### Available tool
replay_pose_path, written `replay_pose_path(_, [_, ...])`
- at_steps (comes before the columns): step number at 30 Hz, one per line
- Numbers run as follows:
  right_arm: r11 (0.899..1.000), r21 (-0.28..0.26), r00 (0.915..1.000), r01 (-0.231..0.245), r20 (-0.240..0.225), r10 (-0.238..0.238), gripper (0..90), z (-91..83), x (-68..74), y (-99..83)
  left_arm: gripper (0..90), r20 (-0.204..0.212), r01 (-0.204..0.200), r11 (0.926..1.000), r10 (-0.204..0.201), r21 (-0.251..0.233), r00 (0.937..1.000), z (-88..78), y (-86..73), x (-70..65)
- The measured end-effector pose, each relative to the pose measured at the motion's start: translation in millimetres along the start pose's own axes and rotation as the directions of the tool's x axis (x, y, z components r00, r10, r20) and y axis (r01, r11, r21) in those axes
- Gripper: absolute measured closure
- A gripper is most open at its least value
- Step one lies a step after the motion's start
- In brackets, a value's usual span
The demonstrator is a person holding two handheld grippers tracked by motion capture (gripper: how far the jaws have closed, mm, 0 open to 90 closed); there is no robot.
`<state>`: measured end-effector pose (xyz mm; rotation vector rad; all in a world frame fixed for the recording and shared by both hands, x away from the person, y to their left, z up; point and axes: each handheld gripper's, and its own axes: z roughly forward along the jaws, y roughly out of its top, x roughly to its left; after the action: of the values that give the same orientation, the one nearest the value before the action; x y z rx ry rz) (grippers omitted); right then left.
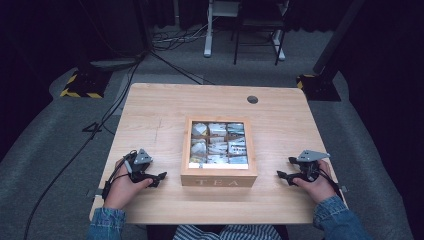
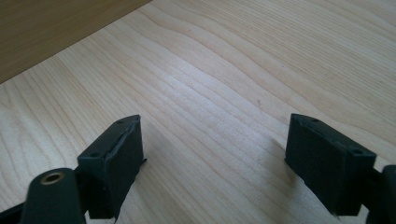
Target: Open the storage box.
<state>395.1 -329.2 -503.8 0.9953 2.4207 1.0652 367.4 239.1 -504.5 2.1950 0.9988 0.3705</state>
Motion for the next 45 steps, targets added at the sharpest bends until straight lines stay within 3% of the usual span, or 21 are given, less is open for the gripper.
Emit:
replay_pose_path(10, [1.000, -0.005, 1.0000, -0.001, -0.003, 0.001, 28.2, -0.9, 1.0, 0.6, 14.3, -0.001, 0.000, 1.0000, 0.000, 0.000, 1.0000, 0.0, 0.0, 0.0])
replay_pose_path(12, [1.000, 0.000, 1.0000, -0.003, -0.009, 0.003, 32.2, -1.8, 2.2, 1.8, 14.3, 0.000, 0.000, 1.0000, 0.000, -0.001, 1.0000, 0.0, 0.1, 0.1])
replay_pose_path(20, [1.000, -0.009, 0.9983, 0.015, -0.057, -0.015, 34.3, -11.6, 14.7, 13.4, 14.3, 0.000, 0.000, 1.0000, 0.000, 0.000, 1.0000, 0.0, 0.1, 0.3])
replay_pose_path(28, [0.998, -0.048, 0.9912, 0.036, -0.126, -0.042, 33.3, -24.7, 39.3, 28.3, 14.0, -0.006, -0.002, 1.0000, 0.002, 0.003, 1.0000, 0.1, 0.8, 0.7])
replay_pose_path(35, [0.994, -0.090, 0.9758, 0.060, -0.205, -0.077, 31.3, -26.0, 63.9, 41.0, 14.0, -0.004, -0.001, 1.0000, 0.001, 0.003, 1.0000, 0.4, 0.9, 0.5])
replay_pose_path(37, [0.995, -0.094, 0.9796, 0.037, -0.193, -0.054, 31.6, -22.6, 75.7, 46.2, 14.0, -0.004, 0.000, 1.0000, 0.000, 0.004, 1.0000, 0.3, 0.8, 0.4])
replay_pose_path(39, [0.994, -0.095, 0.9719, 0.058, -0.222, -0.078, 36.8, -20.6, 82.4, 49.3, 14.0, -0.004, 0.000, 1.0000, 0.000, 0.004, 1.0000, 0.3, 0.8, 0.4])
replay_pose_path(40, [0.994, -0.095, 0.9719, 0.058, -0.222, -0.078, 36.8, -20.6, 82.4, 49.3, 13.9, -0.004, 0.000, 1.0000, 0.000, 0.004, 1.0000, 0.3, 0.8, 0.4])
replay_pose_path(41, [0.992, -0.094, 0.9626, 0.084, -0.249, -0.105, 40.1, -18.4, 89.0, 51.8, 14.0, -0.004, -0.001, 1.0000, 0.001, 0.003, 1.0000, 0.4, 0.9, 0.5])
replay_pose_path(42, [0.992, -0.092, 0.9598, 0.090, -0.258, -0.111, 40.9, -17.2, 92.3, 52.9, 13.9, -0.004, 0.000, 1.0000, 0.000, 0.003, 1.0000, 0.5, 0.9, 0.5])
replay_pose_path(45, [0.989, -0.095, 0.9594, 0.116, -0.247, -0.137, 46.1, -13.8, 98.2, 55.6, 13.9, 0.003, -0.001, 1.0000, 0.001, 0.003, 1.0000, 0.8, 1.0, 0.7])
